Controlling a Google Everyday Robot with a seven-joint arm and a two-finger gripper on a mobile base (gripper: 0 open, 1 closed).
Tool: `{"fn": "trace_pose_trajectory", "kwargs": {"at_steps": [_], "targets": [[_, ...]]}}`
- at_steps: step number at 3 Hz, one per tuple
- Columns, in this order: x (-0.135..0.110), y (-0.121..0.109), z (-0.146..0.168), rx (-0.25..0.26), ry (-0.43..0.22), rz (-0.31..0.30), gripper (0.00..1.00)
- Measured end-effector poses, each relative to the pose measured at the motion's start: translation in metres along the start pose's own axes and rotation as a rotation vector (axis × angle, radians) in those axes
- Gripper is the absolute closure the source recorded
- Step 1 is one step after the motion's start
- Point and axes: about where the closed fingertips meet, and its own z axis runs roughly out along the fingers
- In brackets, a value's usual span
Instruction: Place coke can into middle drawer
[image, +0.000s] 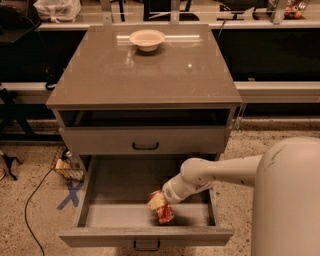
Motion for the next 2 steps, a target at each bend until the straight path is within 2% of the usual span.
{"fn": "trace_pose_trajectory", "kwargs": {"at_steps": [1,2], "targets": [[0.0068,-0.0047,0.0138,-0.011,0.011,0.029,0.35],[0.0143,-0.0146,0.0135,0.002,0.009,0.059,0.04]]}}
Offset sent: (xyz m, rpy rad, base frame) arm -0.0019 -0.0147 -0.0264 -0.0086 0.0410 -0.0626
